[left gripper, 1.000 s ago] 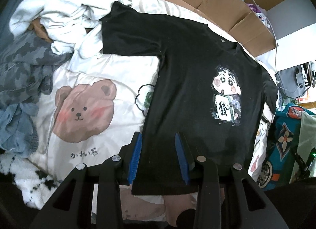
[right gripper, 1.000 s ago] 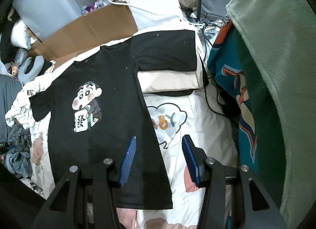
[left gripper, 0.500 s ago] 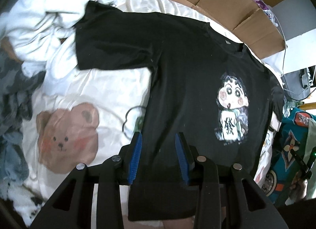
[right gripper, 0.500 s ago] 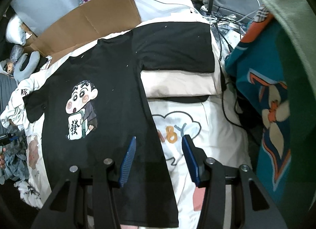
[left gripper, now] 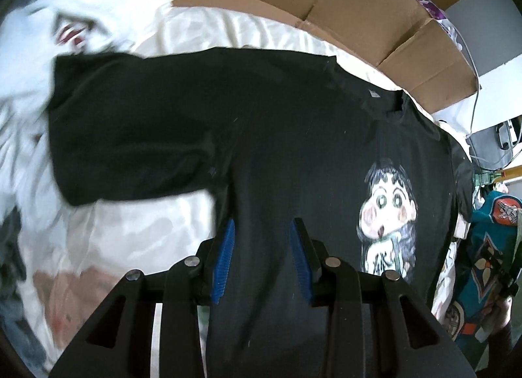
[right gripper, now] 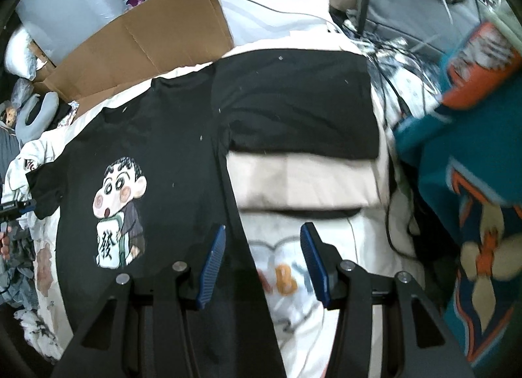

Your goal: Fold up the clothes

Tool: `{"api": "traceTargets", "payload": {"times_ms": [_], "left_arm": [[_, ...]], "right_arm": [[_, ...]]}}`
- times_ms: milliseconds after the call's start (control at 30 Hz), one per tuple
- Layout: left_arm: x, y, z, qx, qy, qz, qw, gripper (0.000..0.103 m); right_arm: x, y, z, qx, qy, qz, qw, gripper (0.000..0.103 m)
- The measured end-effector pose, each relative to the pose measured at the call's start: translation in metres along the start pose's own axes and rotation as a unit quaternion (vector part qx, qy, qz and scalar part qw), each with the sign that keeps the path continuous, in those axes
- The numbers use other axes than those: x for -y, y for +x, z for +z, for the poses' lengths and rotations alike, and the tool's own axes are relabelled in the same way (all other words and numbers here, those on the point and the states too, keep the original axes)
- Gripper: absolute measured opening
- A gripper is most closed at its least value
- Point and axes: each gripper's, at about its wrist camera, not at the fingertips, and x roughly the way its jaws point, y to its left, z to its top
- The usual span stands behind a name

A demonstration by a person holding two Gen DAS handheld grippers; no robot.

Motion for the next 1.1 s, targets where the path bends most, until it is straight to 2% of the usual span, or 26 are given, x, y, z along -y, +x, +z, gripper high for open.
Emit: {"api": "traceTargets", "payload": {"times_ms": [167,500,567,633,700,1100], "left_arm": [[0.016,0.032,0.029,0.010,0.021,0.000,0.9997,0.035],[0.043,0.073,0.074,0.035,0.048,-0.011,0.9982,0.035],[0.049,0.078,0.083,0.039,0.056,-0.012,0.9976,0.035],[0.056,0.082,0.092,0.048,0.067,-0.016,0.9965,0.035],[0.062,0.088,0.100,0.052,0.078,-0.017,0.9954,0.035],[0.084,0.144,0.142,0.031,0.102,-0.023,0.9940,0.035]], "right_arm": [[-0.015,0.023,0.028,0.012,-0.018,0.016,1.000,0.045],[-0.040,0.064,0.067,0.016,-0.044,0.029,0.998,0.040],[-0.044,0.072,0.075,0.016,-0.043,0.031,0.998,0.037],[-0.049,0.080,0.084,0.016,-0.045,0.030,0.998,0.030],[-0.054,0.089,0.093,0.016,-0.044,0.035,0.998,0.028],[-0.106,0.148,0.145,0.004,-0.055,0.051,0.997,0.026]]}}
